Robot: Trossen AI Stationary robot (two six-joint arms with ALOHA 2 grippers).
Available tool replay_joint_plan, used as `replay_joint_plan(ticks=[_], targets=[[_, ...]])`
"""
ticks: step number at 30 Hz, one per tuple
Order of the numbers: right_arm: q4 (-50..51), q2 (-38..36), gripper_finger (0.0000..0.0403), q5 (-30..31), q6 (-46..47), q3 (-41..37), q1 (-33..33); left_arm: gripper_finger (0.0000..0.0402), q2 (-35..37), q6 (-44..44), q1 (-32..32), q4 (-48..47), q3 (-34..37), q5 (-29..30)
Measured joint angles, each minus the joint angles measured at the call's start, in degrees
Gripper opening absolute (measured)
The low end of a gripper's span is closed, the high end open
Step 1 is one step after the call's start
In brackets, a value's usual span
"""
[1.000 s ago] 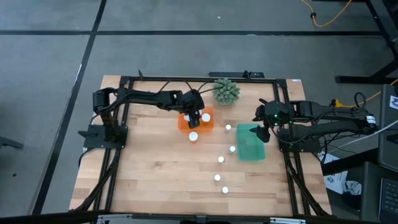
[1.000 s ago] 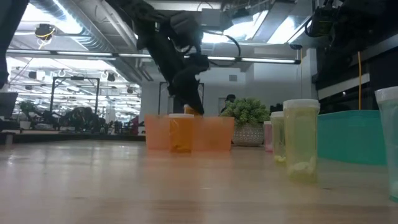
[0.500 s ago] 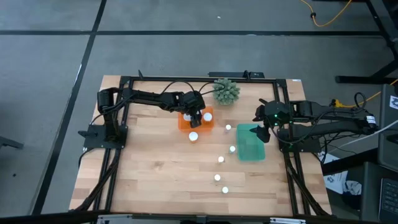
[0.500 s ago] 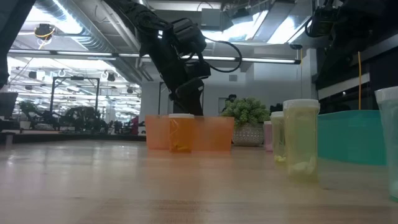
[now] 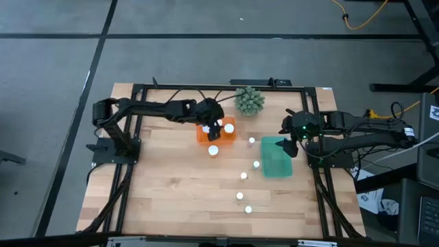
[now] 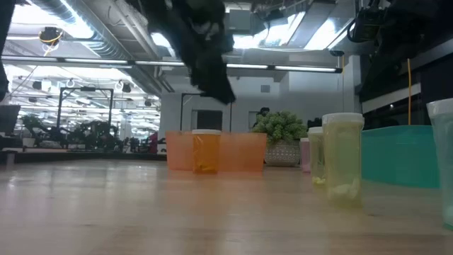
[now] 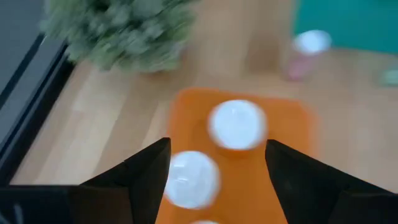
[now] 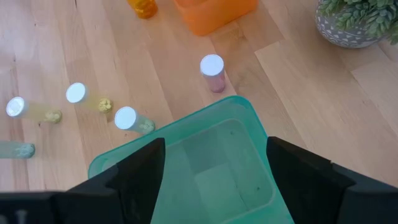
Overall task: Pick and place medicine bottles into bin by pill shape (circle, oval)
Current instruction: Put the orange pill bottle into the orange bin
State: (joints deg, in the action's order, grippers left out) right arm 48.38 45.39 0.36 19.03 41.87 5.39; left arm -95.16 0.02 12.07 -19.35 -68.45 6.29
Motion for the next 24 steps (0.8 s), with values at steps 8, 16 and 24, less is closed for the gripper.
replay_joint_plan(ticks=[8,16,24], targets=[[0.17,0.0,0.0281,0.02,0.0,0.0,-0.01,0.0253,7.75,7.7,-10.69,-10.24,-0.04,-0.22],[0.16,0.0,0.0281,0.04,0.21,0.0,0.0,0.025,5.39,15.13,-20.08,-17.44,0.0,0.74],[0.15,0.0,0.0281,0.04,0.24,0.02,0.0,0.025,-1.69,21.96,-22.4,-20.15,0.0,0.91]])
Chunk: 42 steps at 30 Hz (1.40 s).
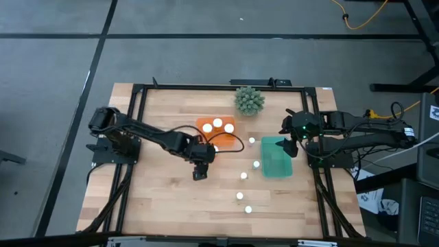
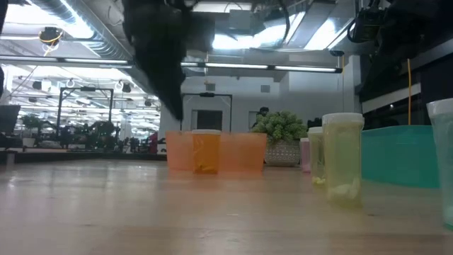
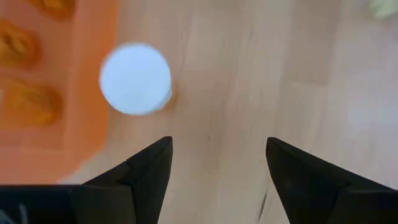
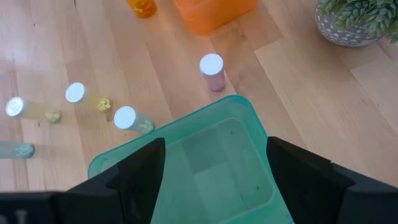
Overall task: Pick and place medicine bottles into bin by pill shape (circle, oval)
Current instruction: Put the orange pill bottle into the orange bin
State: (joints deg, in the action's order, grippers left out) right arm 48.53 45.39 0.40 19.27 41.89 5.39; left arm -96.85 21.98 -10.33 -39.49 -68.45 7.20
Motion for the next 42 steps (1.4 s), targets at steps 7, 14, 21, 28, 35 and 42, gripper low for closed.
replay_joint_plan(ticks=[7,14,21,28,35,42], targets=[[0.0,0.0,0.0281,0.0,-0.02,0.0,-0.01,0.025,-8.08,1.44,0.94,-0.35,0.02,2.51],[-0.01,0.0,0.0281,0.0,-0.05,0.0,0.0,0.025,-10.74,1.37,0.94,4.46,0.02,8.94],[-0.02,0.0,0.0281,0.0,-0.04,0.0,0.0,0.025,-10.79,0.71,0.94,7.13,0.02,13.48],[-0.02,0.0,0.0281,0.0,-0.09,0.0,-0.02,0.025,-10.79,-4.04,0.92,11.71,0.02,14.78],[-0.02,0.01,0.0281,0.01,-0.13,0.0,-0.01,0.025,-10.79,-7.88,0.82,13.93,0.02,6.98],[-0.02,0.0,0.0281,0.02,-0.24,0.0,-0.02,0.025,-10.79,-8.66,-0.59,14.46,0.02,10.14]])
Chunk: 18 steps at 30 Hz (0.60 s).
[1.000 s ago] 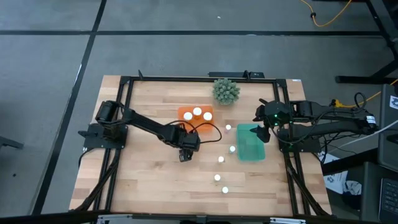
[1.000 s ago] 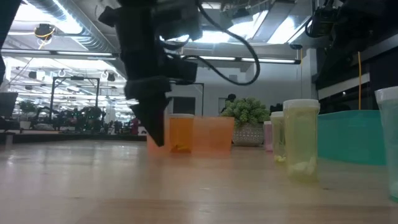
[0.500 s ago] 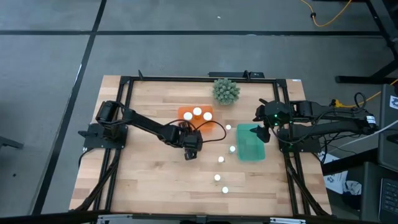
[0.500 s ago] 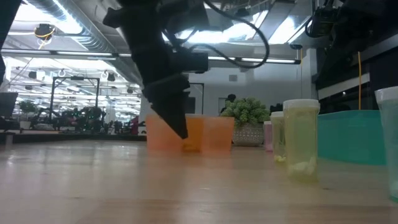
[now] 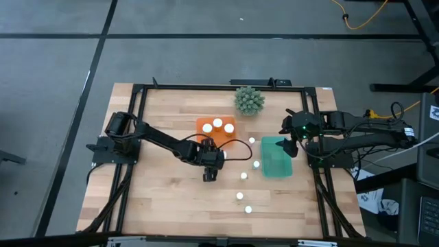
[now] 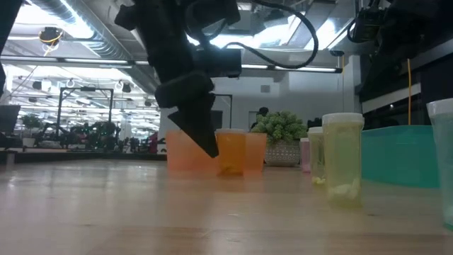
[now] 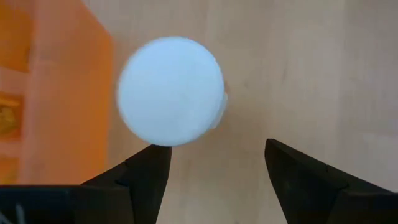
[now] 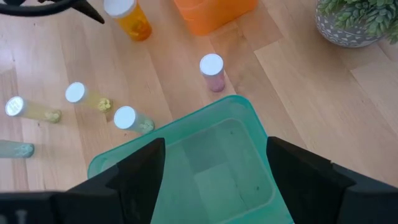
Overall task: Pick and place medicine bottles into bin by pill shape (circle, oval)
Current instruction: Put the orange pill bottle into the orange bin
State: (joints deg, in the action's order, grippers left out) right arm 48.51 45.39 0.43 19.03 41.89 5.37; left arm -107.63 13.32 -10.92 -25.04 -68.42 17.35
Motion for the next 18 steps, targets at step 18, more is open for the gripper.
replay_joint_plan(ticks=[18], targets=[[0.0,0.02,0.0281,0.0,0.0,0.0,0.01,0.025,0.0,-3.43,1.51,8.52,0.0,2.46]])
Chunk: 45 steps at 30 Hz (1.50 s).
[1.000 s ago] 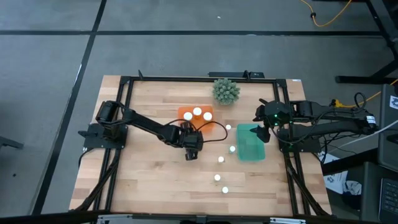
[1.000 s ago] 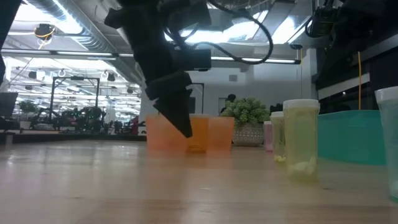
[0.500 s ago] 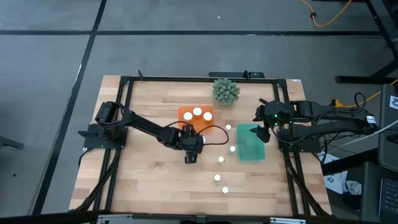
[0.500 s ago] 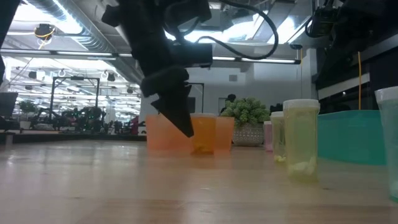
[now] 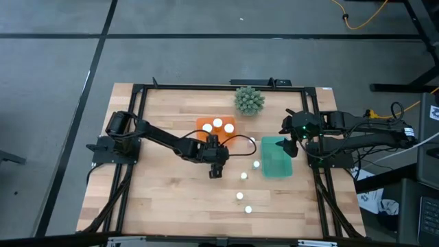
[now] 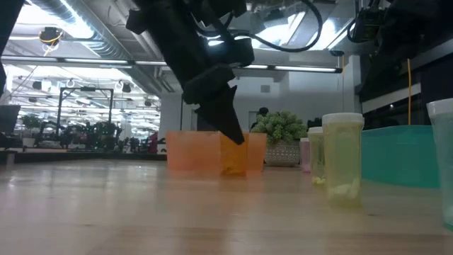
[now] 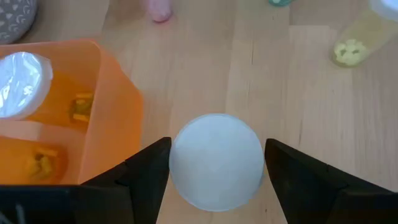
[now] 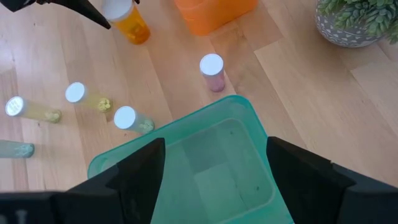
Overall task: Pick and place medicine bottles into bin by pill shape (circle, oval)
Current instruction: Put the orange pill bottle into the orange bin
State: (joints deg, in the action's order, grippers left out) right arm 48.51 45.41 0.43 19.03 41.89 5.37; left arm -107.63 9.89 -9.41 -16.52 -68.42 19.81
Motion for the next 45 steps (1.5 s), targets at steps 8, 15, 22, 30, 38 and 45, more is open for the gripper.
replay_joint_plan(ticks=[8,15,22,30,38,45], targets=[[0.0,-0.02,0.0281,0.0,0.0,0.0,-0.01,0.0236,0.0,0.04,-0.04,-0.38,0.0,-2.97],[-0.02,-0.02,0.0281,0.02,0.0,0.0,0.0,0.0178,2.18,0.02,-0.04,-0.93,0.0,-2.92],[0.0,0.0,0.0281,0.02,0.0,0.0,-0.01,0.0177,12.84,-2.97,0.17,-2.21,-0.02,2.6],[-0.37,-0.02,0.0281,0.02,0.0,0.0,0.0,0.0177,16.49,-2.53,6.84,-8.62,-0.05,5.59],[-0.28,0.0,0.0281,0.02,0.0,0.0,0.01,0.0177,10.79,-2.99,12.54,-7.75,0.0,-1.61],[-0.28,-0.02,0.0281,0.02,-1.29,0.0,0.01,0.0177,6.74,-3.04,14.61,-6.33,0.0,-5.88]])
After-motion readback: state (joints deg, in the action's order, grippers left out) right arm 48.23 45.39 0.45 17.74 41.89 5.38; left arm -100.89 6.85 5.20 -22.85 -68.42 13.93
